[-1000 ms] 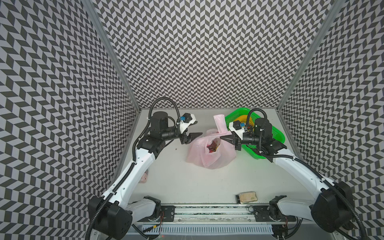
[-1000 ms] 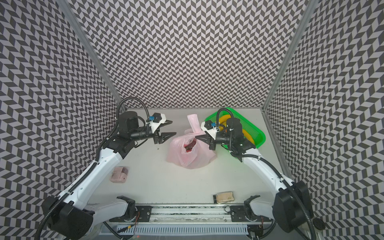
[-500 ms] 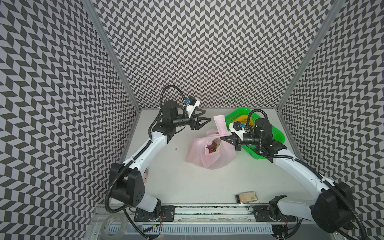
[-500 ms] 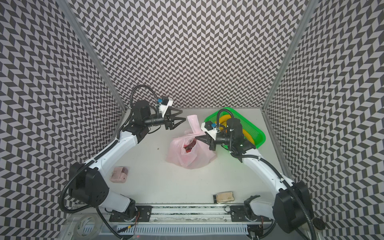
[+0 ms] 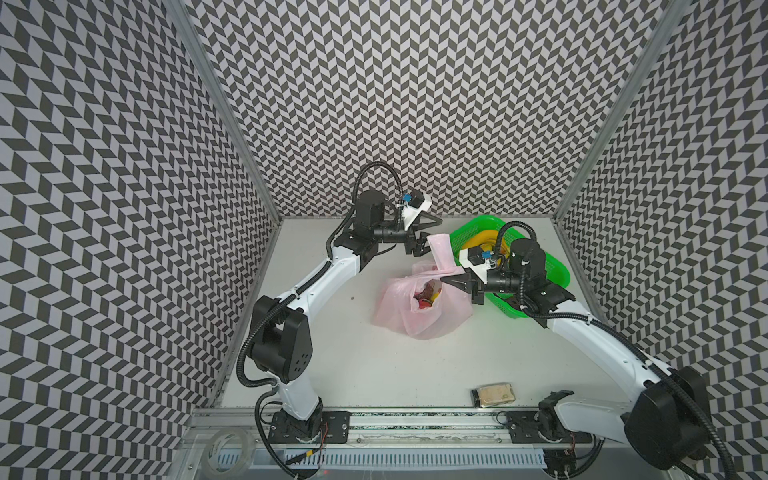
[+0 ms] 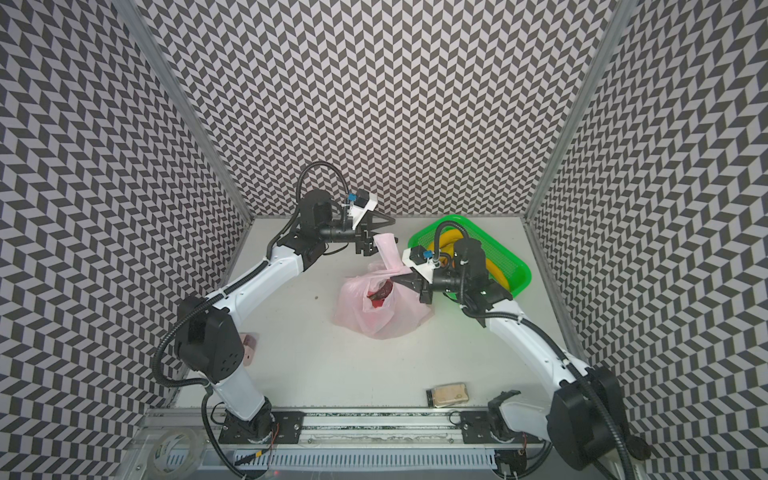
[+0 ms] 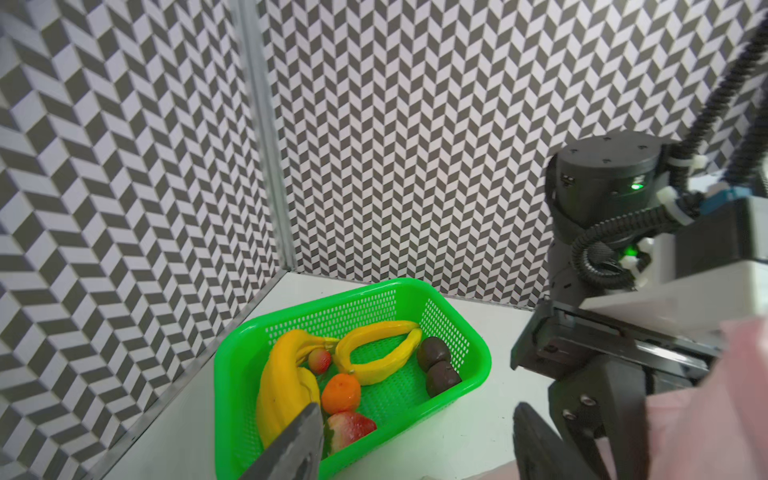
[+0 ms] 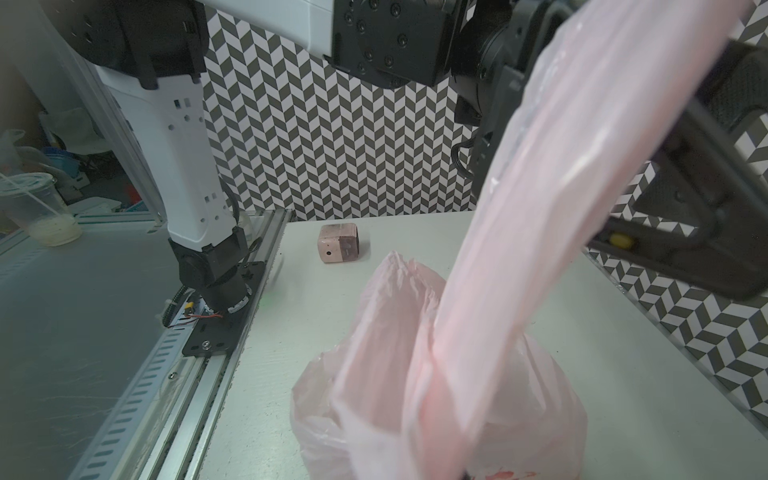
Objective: Place the fake fruits into the plastic bag and tie a complex knot
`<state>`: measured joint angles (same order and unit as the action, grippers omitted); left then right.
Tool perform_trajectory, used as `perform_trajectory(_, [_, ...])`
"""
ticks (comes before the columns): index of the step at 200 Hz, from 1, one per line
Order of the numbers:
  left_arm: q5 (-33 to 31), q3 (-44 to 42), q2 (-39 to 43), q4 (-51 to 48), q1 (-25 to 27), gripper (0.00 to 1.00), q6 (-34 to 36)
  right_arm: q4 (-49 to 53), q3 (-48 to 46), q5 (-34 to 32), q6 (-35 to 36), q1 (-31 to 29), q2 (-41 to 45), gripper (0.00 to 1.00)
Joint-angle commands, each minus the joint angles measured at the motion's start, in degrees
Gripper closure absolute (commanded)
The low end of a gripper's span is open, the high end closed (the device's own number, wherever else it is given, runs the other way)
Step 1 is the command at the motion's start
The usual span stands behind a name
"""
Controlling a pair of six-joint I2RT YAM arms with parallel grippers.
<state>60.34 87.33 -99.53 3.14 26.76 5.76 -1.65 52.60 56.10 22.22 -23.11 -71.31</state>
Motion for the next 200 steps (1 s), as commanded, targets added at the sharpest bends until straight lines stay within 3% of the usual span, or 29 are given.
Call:
perform_trajectory(1, [7.06,1.72,1.26,-1.59,0.49,0.25,5.77,-1.16,-0.25,0.71,2.30,-0.35,1.51,1.00])
perform_trajectory(64, [10.66,1.08,4.45,-5.49,1.05,0.21,11.27,0.30,0.53,-0.44,2.68,-0.35,0.86,1.00])
perform_trajectory(103, [10.86,1.07,6.53,-13.26,2.00,0.22,17.80,0.34,0.57,-2.03,2.49,-0.33,1.41,1.00])
perform_trajectory(200, [-1.41,1.70,8.67,-33.36,5.49,0.25,32.13,0.13,0.75,-4.27,1.98,-0.35,1.89,1.00])
